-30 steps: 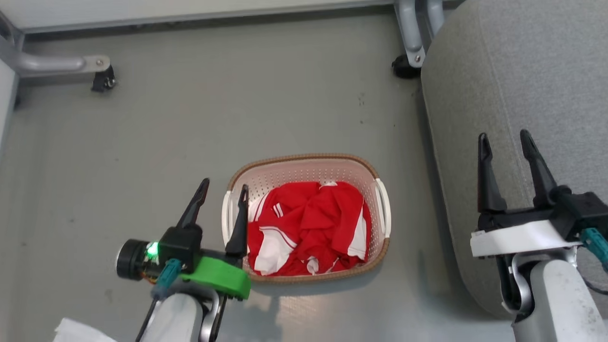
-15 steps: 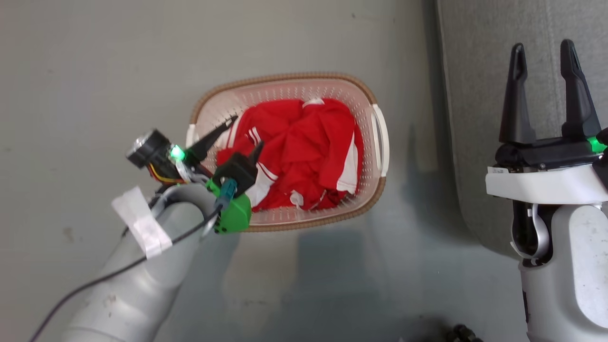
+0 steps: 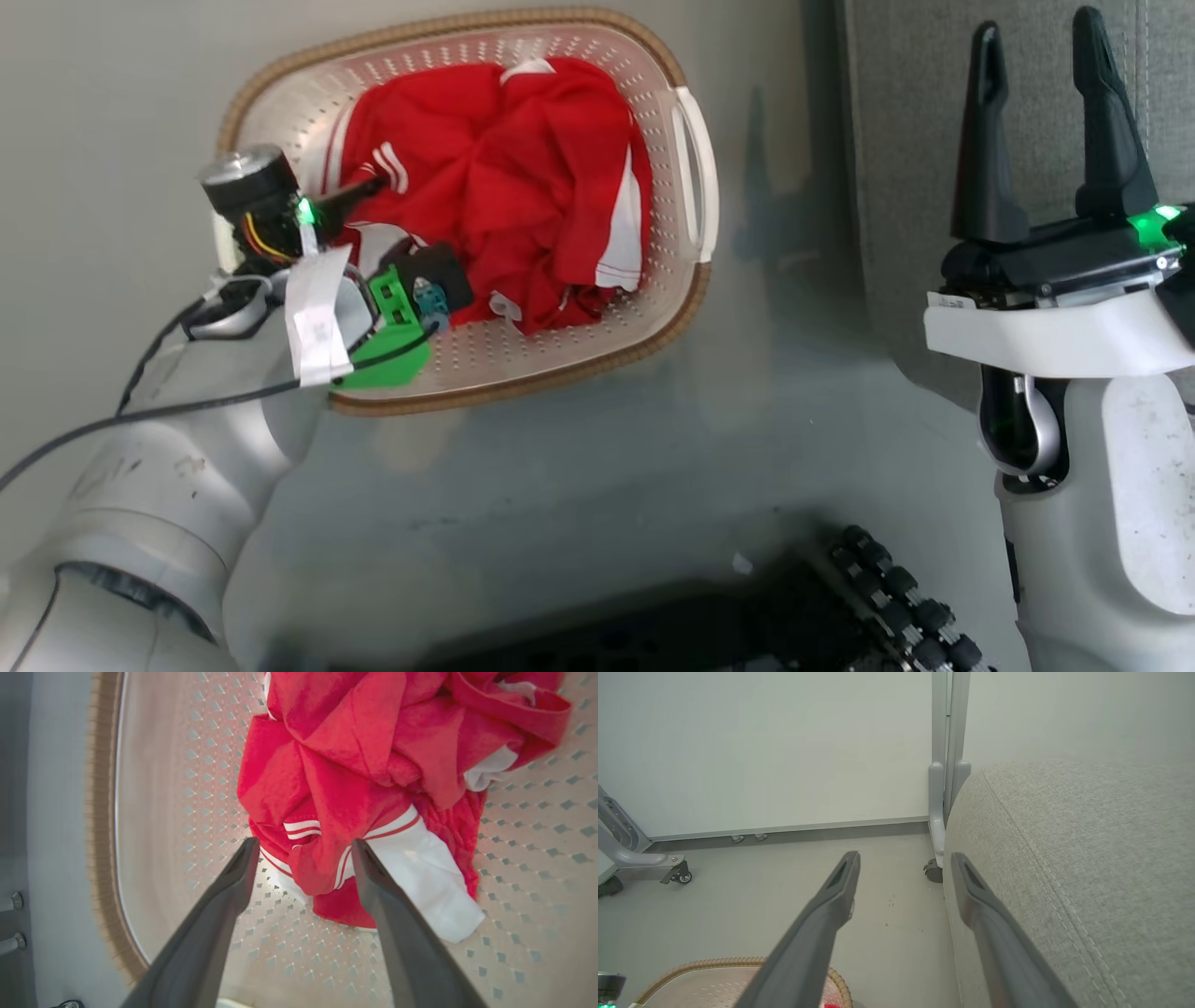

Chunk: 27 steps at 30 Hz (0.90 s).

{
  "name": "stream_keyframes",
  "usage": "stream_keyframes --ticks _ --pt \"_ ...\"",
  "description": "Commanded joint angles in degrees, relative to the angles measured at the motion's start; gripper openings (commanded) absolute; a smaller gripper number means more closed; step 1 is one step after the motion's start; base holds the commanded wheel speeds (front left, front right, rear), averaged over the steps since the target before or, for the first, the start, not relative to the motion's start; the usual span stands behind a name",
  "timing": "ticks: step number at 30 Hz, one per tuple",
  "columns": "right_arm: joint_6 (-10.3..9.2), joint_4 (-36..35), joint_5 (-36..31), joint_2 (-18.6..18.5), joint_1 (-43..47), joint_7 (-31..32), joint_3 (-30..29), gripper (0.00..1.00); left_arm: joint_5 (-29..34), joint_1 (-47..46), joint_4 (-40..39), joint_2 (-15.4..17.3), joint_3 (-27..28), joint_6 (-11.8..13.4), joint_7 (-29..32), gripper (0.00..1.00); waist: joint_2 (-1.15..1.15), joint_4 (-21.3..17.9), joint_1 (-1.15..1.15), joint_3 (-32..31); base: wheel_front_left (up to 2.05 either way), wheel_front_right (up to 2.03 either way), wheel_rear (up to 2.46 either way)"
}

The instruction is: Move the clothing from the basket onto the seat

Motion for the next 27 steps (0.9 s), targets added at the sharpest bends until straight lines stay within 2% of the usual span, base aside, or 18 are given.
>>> stream_keyframes --ticks 1,9,17,18,19,20,27 --pt "-0.01 -0.2 0.6 0.0 -1.2 -0.2 0.6 1.00 0.5 -1.9 1.1 0.6 -0.7 -0.2 0.4 1.00 0.00 -4.4 -0.02 5.1 0.00 0.00 0.00" --pt "0.00 0.3 2.8 0.0 -3.8 -0.2 1.1 1.00 0.3 -5.6 4.7 2.4 -2.6 -0.5 4.8 1.00 0.00 -7.3 -0.02 8.5 0.00 0.00 0.00" --pt "0.00 0.7 4.0 0.0 -5.0 -0.2 2.1 1.00 -1.6 -6.7 5.6 3.8 -2.5 -0.6 9.5 1.00 0.00 -8.4 -0.02 10.1 0.00 0.00 0.00" --pt "-0.01 0.7 4.0 0.0 -5.1 -0.2 2.3 1.00 -2.0 -6.9 5.6 3.7 -2.5 -0.4 9.5 0.77 0.00 -8.4 -0.02 10.2 0.00 0.00 0.00" --pt "0.00 0.8 4.0 0.0 -5.2 -0.2 2.3 1.00 -2.3 -7.1 5.4 3.7 -2.3 0.4 8.9 0.36 0.00 -8.4 -0.02 10.3 0.00 0.00 0.00" --pt "0.00 0.8 3.9 0.0 -5.3 -0.2 2.4 1.00 -2.7 -7.4 5.2 3.6 -2.1 1.3 8.2 0.00 0.00 -8.3 -0.02 10.3 0.00 0.00 0.00" --pt "-0.01 1.1 2.0 -0.1 -5.7 -0.2 2.5 1.00 -5.7 -5.0 5.3 1.7 -0.4 4.6 5.8 0.00 0.00 -6.7 -0.02 7.7 0.00 0.00 0.00"
